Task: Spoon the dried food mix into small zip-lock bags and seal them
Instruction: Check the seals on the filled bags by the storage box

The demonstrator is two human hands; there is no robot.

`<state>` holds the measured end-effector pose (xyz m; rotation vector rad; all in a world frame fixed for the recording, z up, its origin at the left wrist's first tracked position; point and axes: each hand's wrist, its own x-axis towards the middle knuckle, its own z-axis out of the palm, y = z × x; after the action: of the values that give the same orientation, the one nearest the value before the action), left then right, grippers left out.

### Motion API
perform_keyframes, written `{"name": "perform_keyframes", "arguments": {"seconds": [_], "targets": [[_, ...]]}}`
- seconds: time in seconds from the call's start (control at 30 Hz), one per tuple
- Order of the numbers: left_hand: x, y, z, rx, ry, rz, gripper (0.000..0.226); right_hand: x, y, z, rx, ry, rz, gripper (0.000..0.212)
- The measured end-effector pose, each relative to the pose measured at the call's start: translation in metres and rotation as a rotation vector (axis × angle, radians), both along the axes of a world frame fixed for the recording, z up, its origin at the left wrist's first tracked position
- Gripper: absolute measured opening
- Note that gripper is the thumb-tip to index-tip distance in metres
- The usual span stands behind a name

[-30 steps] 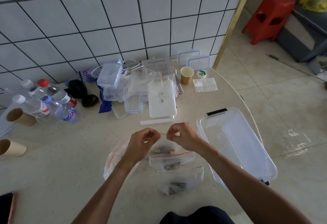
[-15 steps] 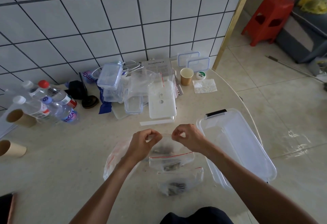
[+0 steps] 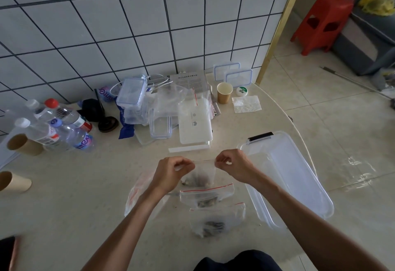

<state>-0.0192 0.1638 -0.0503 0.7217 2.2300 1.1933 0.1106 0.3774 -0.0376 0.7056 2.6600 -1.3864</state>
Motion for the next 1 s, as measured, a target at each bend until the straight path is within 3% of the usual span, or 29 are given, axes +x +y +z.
{"name": "perform_keyframes", "arguments": {"seconds": [0.2, 0.37, 0.5, 1.0], "targets": [[-0.002, 0.004, -0.001, -0.055, 0.023, -0.025, 0.012, 0.001, -0.003, -0.001, -0.031, 0.048, 0.011, 0.007], [0.000, 0.016, 0.006, -0.154, 0.162, -0.173, 0.031, -0.002, -0.006, -0.003, -0.020, 0.062, 0.049, 0.007], [0.003, 0.029, 0.013, -0.077, 0.144, -0.229, 0.018, -0.006, -0.007, -0.006, 0.001, 0.064, 0.068, 0.008], [0.005, 0.030, 0.007, -0.045, 0.125, -0.226, 0.009, -0.009, -0.012, -0.012, 0.084, 0.044, 0.080, 0.006]]}}
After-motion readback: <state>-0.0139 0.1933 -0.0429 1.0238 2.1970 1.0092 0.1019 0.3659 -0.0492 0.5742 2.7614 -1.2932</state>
